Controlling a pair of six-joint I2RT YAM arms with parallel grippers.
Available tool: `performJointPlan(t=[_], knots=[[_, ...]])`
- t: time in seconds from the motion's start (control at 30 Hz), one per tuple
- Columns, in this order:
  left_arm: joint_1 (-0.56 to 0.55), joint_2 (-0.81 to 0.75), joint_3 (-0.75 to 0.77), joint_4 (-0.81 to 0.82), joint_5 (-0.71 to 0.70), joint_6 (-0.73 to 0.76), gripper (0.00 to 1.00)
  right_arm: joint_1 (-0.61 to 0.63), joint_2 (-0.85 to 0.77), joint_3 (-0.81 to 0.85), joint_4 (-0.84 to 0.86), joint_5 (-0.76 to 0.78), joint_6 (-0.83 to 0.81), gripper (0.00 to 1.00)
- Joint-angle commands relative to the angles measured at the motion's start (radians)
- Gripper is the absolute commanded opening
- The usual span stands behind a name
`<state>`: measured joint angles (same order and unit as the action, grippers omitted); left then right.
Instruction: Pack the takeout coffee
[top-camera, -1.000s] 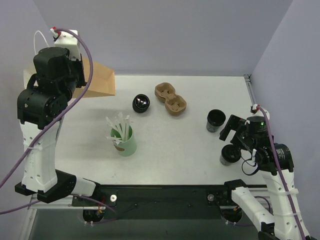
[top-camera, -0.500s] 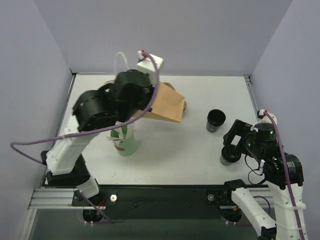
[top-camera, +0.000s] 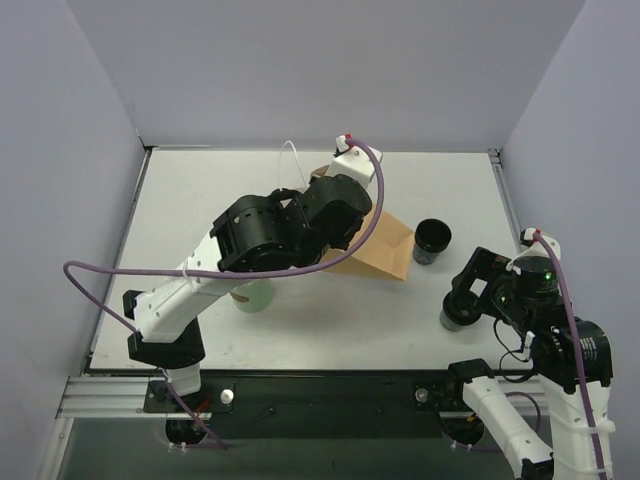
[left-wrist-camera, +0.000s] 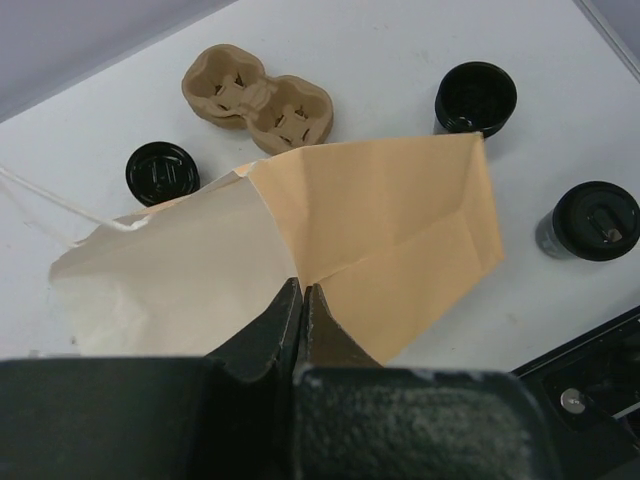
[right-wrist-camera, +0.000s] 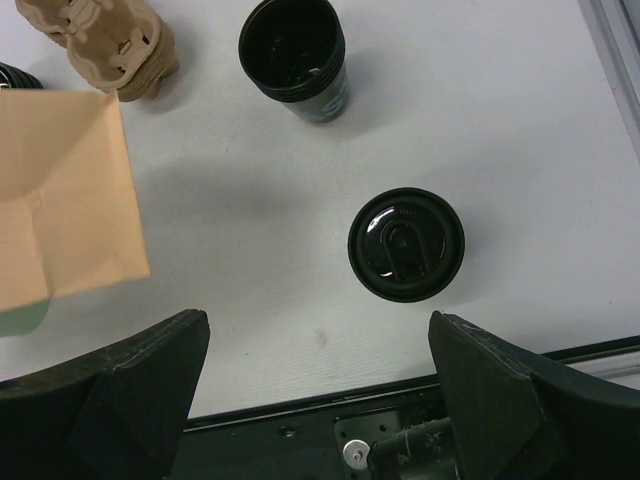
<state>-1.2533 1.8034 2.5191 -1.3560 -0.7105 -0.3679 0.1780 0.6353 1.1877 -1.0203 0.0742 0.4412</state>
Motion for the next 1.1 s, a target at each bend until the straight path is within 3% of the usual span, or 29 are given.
performJointPlan(t=[0.0, 0.37, 0.53, 0.6, 0.67, 0.8, 0.9, 1.07], knots=[[-0.038, 0.043, 0.023, -0.149, -0.041, -0.072, 0.0, 0.002, -0.009, -0.011, -0.038, 0.039, -0.006, 0.98], [-0.081, 0.126, -0.132, -0.066, 0.045, -0.094, 0.0, 0.002, -0.029, -0.003, -0.054, 0.05, 0.008, 0.98], [-0.109, 0.174, -0.131, -0.043, 0.065, -0.065, 0.0, 0.002, -0.032, 0.0, -0.06, 0.055, -0.001, 1.0], [-0.113, 0.18, -0.112, -0.04, 0.065, -0.062, 0.13, 0.002, -0.036, 0.007, -0.061, 0.044, -0.007, 1.0], [-0.113, 0.175, -0.085, -0.04, 0.063, -0.057, 0.38, 0.002, -0.043, 0.012, -0.063, 0.029, -0.022, 1.0], [-0.113, 0.137, -0.013, -0.005, 0.069, -0.032, 0.62, 0.003, -0.04, 0.024, -0.057, -0.02, -0.045, 1.0], [-0.097, 0.077, -0.02, 0.057, 0.083, -0.011, 0.71, 0.002, -0.026, 0.035, -0.046, -0.051, -0.061, 1.0], [0.018, -0.042, -0.095, 0.046, 0.089, -0.029, 0.71, 0.002, 0.056, 0.072, 0.044, -0.108, -0.081, 0.98]])
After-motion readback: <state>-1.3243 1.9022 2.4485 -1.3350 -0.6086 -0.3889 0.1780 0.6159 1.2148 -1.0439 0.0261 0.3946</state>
